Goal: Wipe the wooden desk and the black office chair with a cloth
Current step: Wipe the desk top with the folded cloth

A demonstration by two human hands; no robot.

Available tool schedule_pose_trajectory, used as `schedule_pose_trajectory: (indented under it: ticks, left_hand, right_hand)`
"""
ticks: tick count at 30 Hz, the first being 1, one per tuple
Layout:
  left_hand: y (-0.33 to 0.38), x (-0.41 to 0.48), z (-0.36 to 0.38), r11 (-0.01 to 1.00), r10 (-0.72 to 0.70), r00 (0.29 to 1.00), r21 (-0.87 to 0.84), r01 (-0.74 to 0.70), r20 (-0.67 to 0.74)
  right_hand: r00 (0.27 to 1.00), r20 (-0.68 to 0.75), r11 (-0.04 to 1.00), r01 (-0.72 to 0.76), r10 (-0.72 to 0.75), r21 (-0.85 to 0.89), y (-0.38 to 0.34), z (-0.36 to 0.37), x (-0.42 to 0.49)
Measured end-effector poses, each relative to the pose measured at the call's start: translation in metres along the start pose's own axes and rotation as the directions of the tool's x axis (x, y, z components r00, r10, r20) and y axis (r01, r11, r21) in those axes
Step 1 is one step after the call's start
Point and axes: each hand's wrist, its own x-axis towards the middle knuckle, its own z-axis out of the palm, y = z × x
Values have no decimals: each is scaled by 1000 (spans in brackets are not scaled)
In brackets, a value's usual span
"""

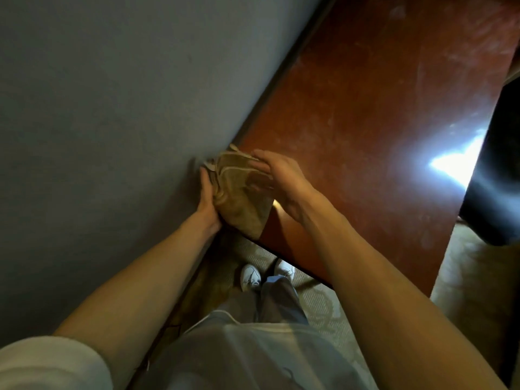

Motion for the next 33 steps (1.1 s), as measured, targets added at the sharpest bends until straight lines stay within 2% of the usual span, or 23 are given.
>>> schedule_pose_trajectory:
  ticks: [2, 4, 7, 10, 12, 13, 14, 15, 17, 18, 20, 23, 25, 27, 29, 30, 31, 33]
  left_hand:
    - [8, 6, -21, 996, -27, 997, 79, 33, -71]
    - [19, 10, -31, 942, -21, 992, 331, 61, -121]
    - [32, 16, -31, 727, 40, 986, 682, 83, -163]
    - [35, 21, -29, 545, 50, 998, 838, 2, -35]
    - [35, 25, -27, 463, 93, 996, 885, -44, 1]
    - [36, 25, -25, 492, 112, 994, 868, -65, 11]
    - [37, 24, -22, 564, 112, 994, 822, -76, 15]
    - [38, 25, -20, 655, 93, 996, 753, -69, 10]
    - [38, 26, -19, 795, -6, 1000, 606, 1, 6]
    - [38, 27, -20, 827, -59, 998, 561, 40, 16]
    - [36, 30, -20, 802, -95, 995, 593, 66, 19]
    - [32, 34, -19, 618, 57, 998, 786, -20, -19]
    - [26, 27, -15, 444, 210, 977, 886, -130, 38]
    - [15, 19, -11, 144, 438, 883, 957, -252, 167]
    - [4, 15, -9, -154, 589, 722, 928, -340, 362]
    - [2, 14, -8, -240, 576, 680, 889, -391, 454]
    - [-1, 16, -8, -303, 519, 668, 845, -440, 534]
    - [-8, 20, -9, -369, 391, 667, 772, -518, 634]
  right_hand:
    - [992, -98, 987, 68, -83, -145, 5, -7, 7]
    - [983, -157, 978, 62, -94, -200, 17, -19, 13]
    - [974, -226, 969, -33, -24, -244, 36, -31, 17]
    - [971, -235, 956, -101, 35, -276, 54, -34, 23]
    - [959, -283, 908, -132, 16, -397, 61, -34, 27]
    - [951, -308, 880, -147, 1, -452, 64, -33, 29]
    - [947, -321, 868, -160, 1, -470, 68, -32, 30]
    - [949, -313, 881, -174, 31, -441, 71, -31, 31]
    - [947, -294, 939, -214, 131, -270, 81, -28, 32]
    - [942, -290, 954, -230, 169, -190, 85, -26, 34]
    - [932, -311, 953, -249, 187, -173, 90, -26, 38]
    - [922, -378, 931, -211, 88, -298, 88, -30, 43]
    - [908, -418, 904, -199, 25, -379, 84, -35, 40]
    - [887, -460, 851, -209, -42, -481, 79, -38, 33]
    - [843, -471, 689, -178, -261, -702, 77, -37, 26]
    - [812, -431, 572, -149, -395, -806, 76, -34, 24]
    - [786, -361, 469, -103, -502, -877, 76, -31, 24]
    - [771, -185, 316, 23, -610, -948, 78, -24, 29]
